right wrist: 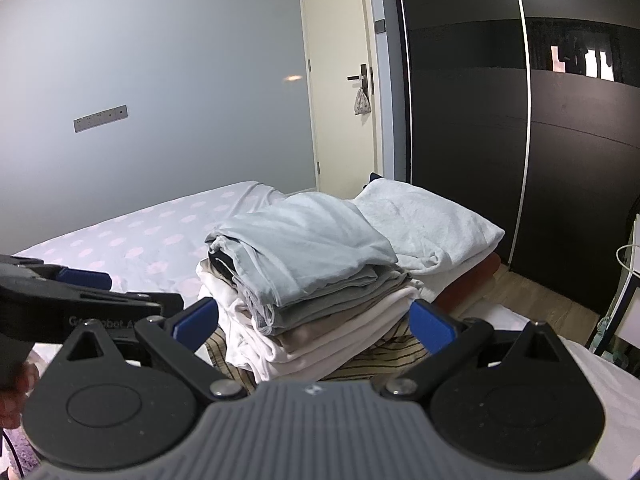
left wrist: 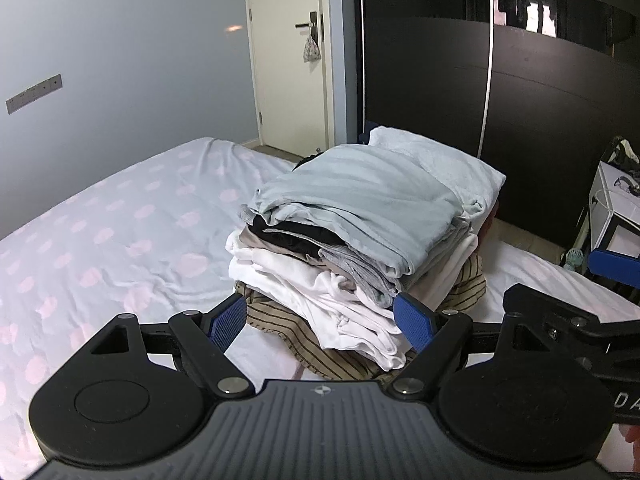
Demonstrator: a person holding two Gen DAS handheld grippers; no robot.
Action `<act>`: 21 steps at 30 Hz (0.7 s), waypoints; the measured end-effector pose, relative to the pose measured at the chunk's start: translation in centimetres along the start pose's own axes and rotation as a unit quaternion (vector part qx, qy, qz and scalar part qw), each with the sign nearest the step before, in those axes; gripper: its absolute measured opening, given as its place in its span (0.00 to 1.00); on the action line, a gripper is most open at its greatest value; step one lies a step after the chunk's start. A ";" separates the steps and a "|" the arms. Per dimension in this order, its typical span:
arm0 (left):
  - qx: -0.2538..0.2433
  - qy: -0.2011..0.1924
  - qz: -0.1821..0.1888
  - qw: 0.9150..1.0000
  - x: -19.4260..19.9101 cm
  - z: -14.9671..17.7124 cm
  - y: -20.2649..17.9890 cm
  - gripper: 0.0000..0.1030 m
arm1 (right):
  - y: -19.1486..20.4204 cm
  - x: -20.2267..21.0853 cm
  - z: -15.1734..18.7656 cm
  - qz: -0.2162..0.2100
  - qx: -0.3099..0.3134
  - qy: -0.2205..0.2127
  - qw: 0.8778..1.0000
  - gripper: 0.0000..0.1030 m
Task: Fold clothes
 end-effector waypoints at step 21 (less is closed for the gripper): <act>0.010 -0.007 0.004 1.000 0.8 -1.6 0.4 0.78 | 0.1 0.6 -1.3 -0.011 -0.007 -0.015 1.000 0.99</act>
Point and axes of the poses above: each gripper's, at about its wrist camera, not at the fingertips, and x roughly against the way its jaws point, y to its left, z to its underside, the point moved 7 cm from there along -x, roughly the way its jaws point, and after that the axes turned 7 degrees about x, right-handed, at the moved point
